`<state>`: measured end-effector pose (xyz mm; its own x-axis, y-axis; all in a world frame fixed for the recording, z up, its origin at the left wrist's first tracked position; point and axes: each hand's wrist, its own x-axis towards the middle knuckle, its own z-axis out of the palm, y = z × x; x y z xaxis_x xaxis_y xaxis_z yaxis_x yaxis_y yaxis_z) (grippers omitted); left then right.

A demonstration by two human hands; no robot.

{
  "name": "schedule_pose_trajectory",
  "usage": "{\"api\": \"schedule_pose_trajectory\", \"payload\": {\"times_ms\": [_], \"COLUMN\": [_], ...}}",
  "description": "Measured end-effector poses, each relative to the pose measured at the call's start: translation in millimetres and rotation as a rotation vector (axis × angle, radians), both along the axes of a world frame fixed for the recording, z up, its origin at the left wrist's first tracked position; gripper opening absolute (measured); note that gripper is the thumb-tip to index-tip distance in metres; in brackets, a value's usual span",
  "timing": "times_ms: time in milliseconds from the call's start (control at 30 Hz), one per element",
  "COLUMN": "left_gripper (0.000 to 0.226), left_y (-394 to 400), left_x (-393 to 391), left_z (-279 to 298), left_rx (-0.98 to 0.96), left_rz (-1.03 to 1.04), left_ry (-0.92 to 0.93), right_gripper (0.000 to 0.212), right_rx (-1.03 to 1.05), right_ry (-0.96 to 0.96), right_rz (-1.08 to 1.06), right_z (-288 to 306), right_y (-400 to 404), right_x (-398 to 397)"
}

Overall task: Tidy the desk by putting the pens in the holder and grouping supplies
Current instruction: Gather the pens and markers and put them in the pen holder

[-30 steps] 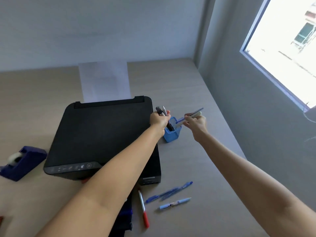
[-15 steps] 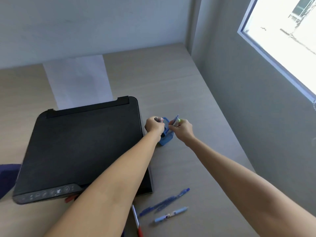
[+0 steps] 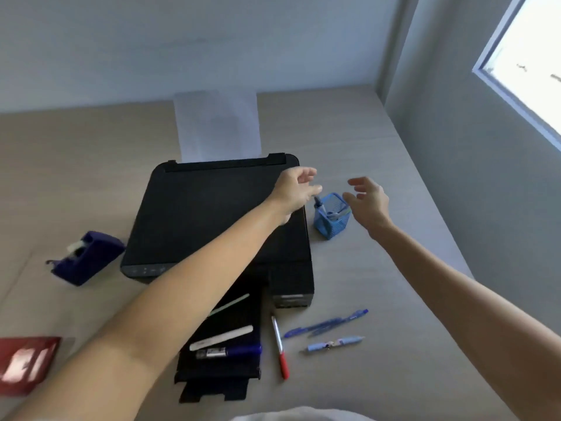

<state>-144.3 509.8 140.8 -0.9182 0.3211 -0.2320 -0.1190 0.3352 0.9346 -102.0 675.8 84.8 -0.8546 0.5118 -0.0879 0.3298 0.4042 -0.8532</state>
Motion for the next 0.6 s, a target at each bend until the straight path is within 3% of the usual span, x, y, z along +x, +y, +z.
{"api": "schedule_pose_trajectory", "payload": {"times_ms": [133,267,367,500,600], "left_gripper": [0.029,0.021,0.020,0.027,0.044], "left_y": [-114.9,-229.7,-286.7,-312.2,-309.1], "left_x": [34.3,74.9,108.8,130.0,128.8], "left_z": [45.4,45.6,7.1,-84.4,-133.4], "left_rx": [0.082,-0.074,-0.286,-0.689,-0.865], "left_rz": [-0.124,-0.159,-0.153,-0.095,-0.132], "left_ry": [-0.073,-0.133,-0.176,-0.104,0.151], "right_gripper": [0.026,0.017,0.011,0.013,0.018], "right_rx": [0.015,0.165,0.326,0.400,0.517], "right_ry": [0.166,0.401,0.531,0.415,0.233], "right_rz": [0.053,0.174,0.443,0.855,1.010], "right_z": [31.5,45.5,33.8,-12.8,-46.4], "right_y": [-47.1,-111.9,-161.6,-205.8,-228.5], "right_x": [25.5,69.0,105.8,128.2,127.4]}}
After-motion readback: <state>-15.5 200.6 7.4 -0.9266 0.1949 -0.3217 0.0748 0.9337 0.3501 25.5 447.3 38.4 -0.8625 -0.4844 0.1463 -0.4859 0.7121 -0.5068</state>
